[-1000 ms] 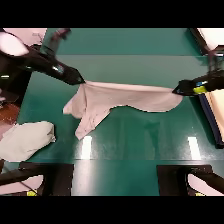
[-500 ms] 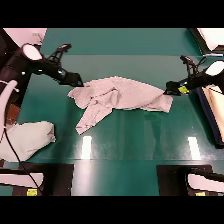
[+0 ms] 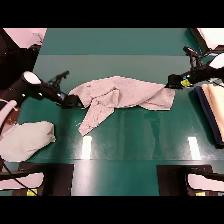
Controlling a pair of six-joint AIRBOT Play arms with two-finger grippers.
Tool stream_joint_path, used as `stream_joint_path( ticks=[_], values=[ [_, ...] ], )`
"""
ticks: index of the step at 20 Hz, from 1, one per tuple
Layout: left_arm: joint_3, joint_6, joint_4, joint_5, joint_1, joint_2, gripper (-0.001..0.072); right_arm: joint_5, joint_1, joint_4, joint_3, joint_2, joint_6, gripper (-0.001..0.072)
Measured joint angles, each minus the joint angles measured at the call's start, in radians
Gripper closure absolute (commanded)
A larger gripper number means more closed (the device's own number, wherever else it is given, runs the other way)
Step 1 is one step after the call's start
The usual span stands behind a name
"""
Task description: Fold the shirts.
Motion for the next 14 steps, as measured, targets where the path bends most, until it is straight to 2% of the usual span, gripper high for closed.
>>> stream_joint_path(
  ticks=[7, 9, 11, 14],
  values=[
    [-0.114, 0.014, -0.056, 0.189, -0.119, 0.004, 0.0105, 0.03, 0.0, 0.0, 0.003, 0.0, 0.0, 0.0701],
    [-0.121, 0.008, -0.057, 0.212, -0.138, 0.004, 0.0361, 0.032, 0.0, 0.0, 0.004, 0.0, 0.0, 0.0701],
    [-0.124, 0.005, -0.056, 0.221, -0.158, 0.004, 0.0678, 0.033, 0.0, 0.0, 0.004, 0.0, 0.0, 0.0701],
    [-0.121, 0.001, -0.06, 0.231, -0.171, 0.006, 0.0684, 0.022, -0.005, 0.0, 0.005, 0.0, 0.0, 0.0697]
  ],
)
